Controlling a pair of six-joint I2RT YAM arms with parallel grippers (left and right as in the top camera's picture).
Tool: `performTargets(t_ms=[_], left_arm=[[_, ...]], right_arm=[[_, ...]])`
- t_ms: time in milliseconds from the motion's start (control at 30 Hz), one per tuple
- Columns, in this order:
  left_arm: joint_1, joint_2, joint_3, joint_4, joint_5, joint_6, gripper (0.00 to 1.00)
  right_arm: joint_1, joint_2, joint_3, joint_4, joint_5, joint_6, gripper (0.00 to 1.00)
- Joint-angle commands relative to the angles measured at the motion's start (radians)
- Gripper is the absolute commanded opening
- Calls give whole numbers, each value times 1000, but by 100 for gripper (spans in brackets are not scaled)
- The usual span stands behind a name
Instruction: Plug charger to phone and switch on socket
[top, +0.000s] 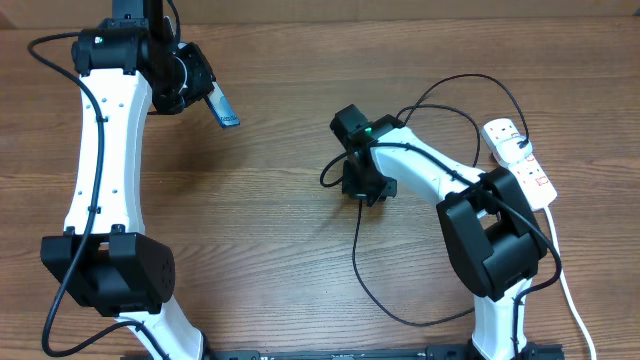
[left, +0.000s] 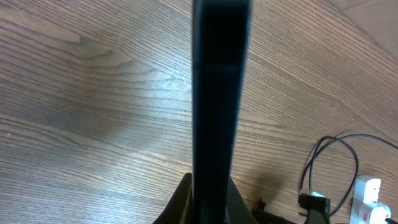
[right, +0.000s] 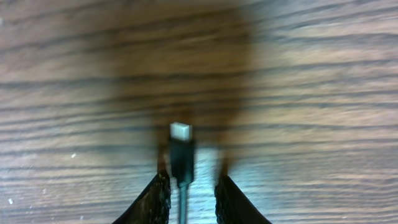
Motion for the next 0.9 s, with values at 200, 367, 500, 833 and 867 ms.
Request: performTargets(t_ms=[200, 367, 500, 833, 867], left_arm=[[2, -8, 15, 8, 21, 5, 4], [2, -8, 15, 8, 21, 5, 4], [2, -8, 15, 6, 21, 5, 4], [2, -8, 15, 5, 21, 5, 4], [2, -8, 15, 5, 21, 5, 4]], right_arm=[[24, 7, 18, 6, 38, 8, 17], [23, 7, 18, 5, 39, 7, 17], [22, 7, 18, 12, 44, 7, 17], [22, 7, 18, 19, 80, 4, 16], [22, 7, 18, 19, 80, 4, 15]])
